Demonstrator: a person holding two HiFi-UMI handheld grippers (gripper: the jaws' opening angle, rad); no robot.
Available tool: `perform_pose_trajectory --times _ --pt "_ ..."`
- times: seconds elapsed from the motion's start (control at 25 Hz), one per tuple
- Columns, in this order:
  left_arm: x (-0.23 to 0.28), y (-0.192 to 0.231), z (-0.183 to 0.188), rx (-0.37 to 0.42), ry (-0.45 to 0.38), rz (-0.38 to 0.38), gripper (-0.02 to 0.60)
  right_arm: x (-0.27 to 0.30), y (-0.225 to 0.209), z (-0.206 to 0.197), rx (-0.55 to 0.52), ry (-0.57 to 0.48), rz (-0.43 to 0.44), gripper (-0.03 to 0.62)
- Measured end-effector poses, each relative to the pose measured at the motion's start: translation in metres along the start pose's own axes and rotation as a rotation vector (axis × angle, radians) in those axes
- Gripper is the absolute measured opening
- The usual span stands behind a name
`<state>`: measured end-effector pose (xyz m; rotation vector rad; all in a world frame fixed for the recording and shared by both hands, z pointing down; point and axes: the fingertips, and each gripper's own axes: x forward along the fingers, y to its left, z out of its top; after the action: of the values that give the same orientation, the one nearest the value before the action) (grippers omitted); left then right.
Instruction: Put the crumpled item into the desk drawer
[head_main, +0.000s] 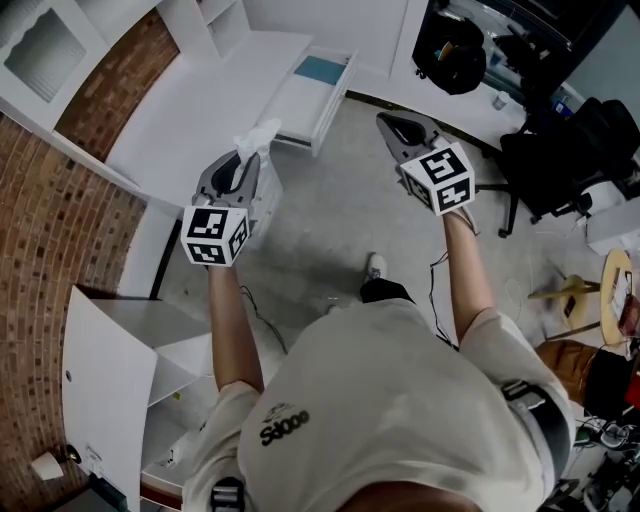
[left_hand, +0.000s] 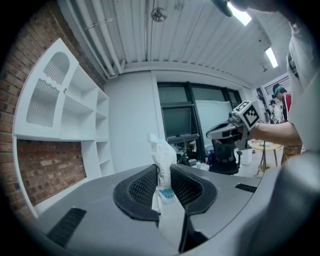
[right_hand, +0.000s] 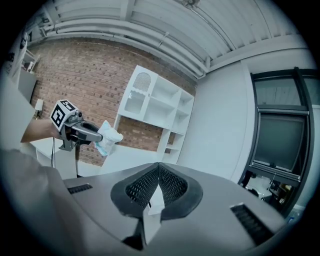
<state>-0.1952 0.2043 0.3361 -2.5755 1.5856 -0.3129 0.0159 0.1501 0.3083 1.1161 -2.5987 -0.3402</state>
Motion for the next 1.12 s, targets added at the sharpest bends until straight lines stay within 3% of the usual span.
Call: perform_pose_trajectory --times 0.56,0.88,1.12 --pt "0.029 0.036 -0.009 -0.022 0.022 0.031 0.086 0.053 -0.021 0.001 0.004 -0.015 -0.002 0.006" --pt "0.084 0.062 -0.014 -0.027 0.042 0.057 0.086 0.107 -0.063 -0.014 0.021 -0.033 0.015 0.006" --pt "0.150 0.089 -0.005 -0.026 0.058 0.097 0.086 0.157 -0.120 -0.022 0.060 -0.056 0.079 0.006"
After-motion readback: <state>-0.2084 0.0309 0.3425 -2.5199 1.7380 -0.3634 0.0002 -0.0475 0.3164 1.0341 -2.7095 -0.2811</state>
